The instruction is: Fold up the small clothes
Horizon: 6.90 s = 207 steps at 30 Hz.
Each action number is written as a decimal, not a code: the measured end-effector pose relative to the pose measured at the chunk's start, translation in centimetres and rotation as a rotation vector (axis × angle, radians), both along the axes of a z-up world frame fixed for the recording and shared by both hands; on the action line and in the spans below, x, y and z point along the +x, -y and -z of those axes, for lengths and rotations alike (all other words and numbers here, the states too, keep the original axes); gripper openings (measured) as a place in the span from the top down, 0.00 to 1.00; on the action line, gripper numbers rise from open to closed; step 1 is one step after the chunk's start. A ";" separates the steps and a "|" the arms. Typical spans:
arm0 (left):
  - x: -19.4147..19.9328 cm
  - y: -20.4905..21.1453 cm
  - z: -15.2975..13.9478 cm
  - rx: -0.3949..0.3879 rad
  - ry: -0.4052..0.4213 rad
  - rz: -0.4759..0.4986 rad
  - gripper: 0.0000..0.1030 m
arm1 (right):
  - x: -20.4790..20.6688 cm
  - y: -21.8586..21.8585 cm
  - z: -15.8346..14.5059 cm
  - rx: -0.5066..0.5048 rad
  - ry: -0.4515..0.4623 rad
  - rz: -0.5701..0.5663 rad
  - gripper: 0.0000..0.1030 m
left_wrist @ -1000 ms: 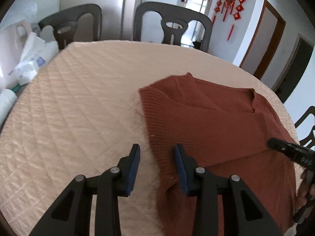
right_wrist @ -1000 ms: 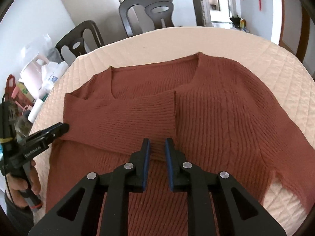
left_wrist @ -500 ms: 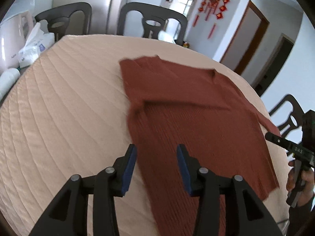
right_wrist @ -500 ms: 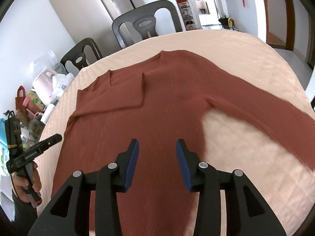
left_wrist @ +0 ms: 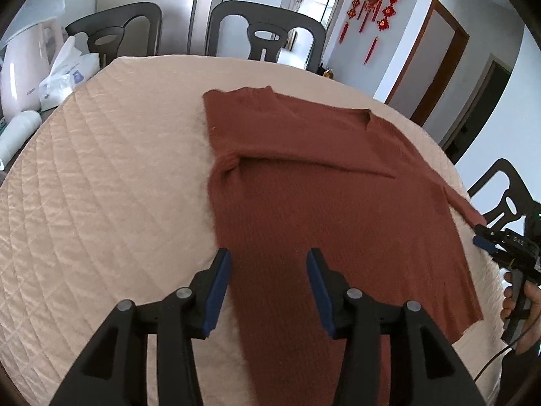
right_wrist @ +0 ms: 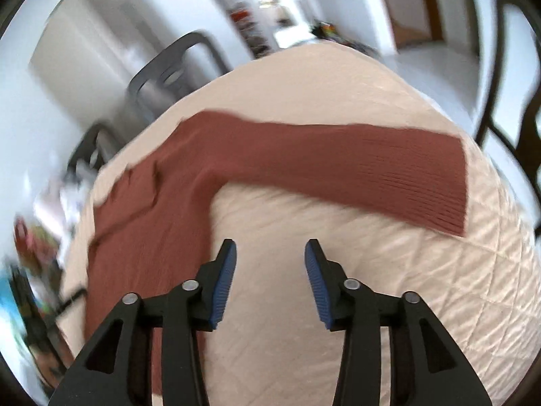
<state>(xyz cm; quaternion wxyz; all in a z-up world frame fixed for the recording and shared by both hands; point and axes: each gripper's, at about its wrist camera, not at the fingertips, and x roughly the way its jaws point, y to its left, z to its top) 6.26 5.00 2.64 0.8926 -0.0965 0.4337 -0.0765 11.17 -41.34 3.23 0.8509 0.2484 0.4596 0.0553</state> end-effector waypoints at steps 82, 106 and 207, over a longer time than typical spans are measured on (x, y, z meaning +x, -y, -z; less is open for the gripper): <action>17.0 12.0 0.1 -0.055 -0.108 0.141 0.87 | 7.7 -4.7 0.7 0.192 0.162 -0.170 0.63; 11.2 7.6 -0.1 0.042 -0.045 0.114 0.69 | 8.6 -5.8 0.9 0.160 0.169 -0.236 0.89; 5.9 -3.6 -4.4 -0.425 0.031 -0.076 0.90 | 4.2 -6.7 -6.8 0.293 0.116 -0.223 0.93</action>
